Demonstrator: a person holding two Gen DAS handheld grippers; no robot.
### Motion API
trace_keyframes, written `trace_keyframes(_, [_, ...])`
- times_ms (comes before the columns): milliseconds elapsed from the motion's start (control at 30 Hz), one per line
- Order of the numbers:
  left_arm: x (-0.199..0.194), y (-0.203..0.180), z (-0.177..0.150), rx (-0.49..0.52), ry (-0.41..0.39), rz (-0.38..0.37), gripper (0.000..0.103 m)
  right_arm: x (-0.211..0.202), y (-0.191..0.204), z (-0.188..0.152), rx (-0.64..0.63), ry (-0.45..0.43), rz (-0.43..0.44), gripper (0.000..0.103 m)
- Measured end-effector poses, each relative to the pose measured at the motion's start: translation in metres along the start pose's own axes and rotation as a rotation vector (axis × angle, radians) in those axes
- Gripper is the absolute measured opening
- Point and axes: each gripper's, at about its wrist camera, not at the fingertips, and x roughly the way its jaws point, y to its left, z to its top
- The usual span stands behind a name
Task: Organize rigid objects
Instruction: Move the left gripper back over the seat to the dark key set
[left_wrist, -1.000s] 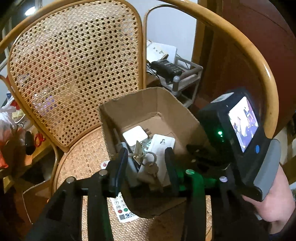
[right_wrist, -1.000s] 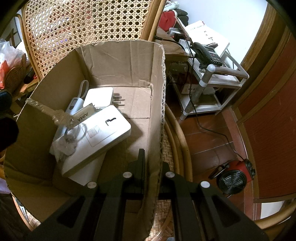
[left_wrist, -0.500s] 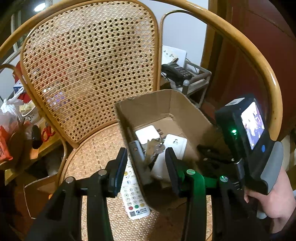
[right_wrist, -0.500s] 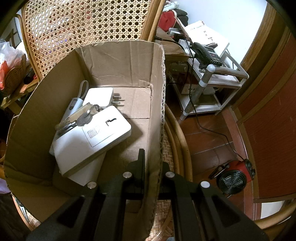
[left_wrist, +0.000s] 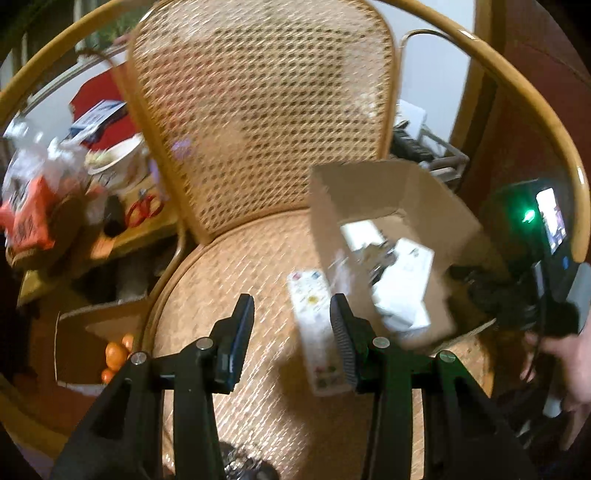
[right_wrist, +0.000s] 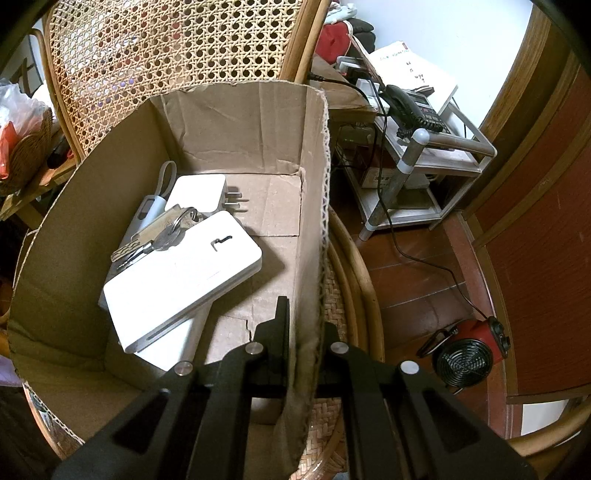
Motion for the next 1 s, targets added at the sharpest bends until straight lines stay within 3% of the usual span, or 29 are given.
trace_keyframes(67, [0.0, 0.008, -0.009, -0.022, 0.006, 0.014, 0.042, 0.0, 0.0, 0.0, -0.001, 0.0, -0.001, 0.008])
trace_keyframes(200, [-0.008, 0.019, -0.025, -0.06, 0.0, 0.042, 0.061, -0.001, -0.001, 0.0, -0.001, 0.0, -0.001, 0.008])
trace_keyframes(300, [-0.015, 0.024, -0.036, -0.065, 0.003, 0.057, 0.061, 0.0, -0.003, 0.001, 0.0, 0.0, 0.001, 0.008])
trace_keyframes(433, [-0.026, 0.032, -0.057, -0.088, 0.001, 0.075, 0.07, -0.001, -0.002, 0.001, -0.001, -0.001, -0.002, 0.008])
trace_keyframes(767, [-0.033, 0.036, -0.112, -0.081, 0.059, 0.087, 0.071, 0.0, -0.005, 0.003, 0.007, 0.001, -0.003, 0.008])
trace_keyframes(1000, [-0.03, 0.034, -0.132, -0.078, 0.082, 0.076, 0.071, -0.001, -0.003, 0.001, 0.007, -0.003, -0.005, 0.008])
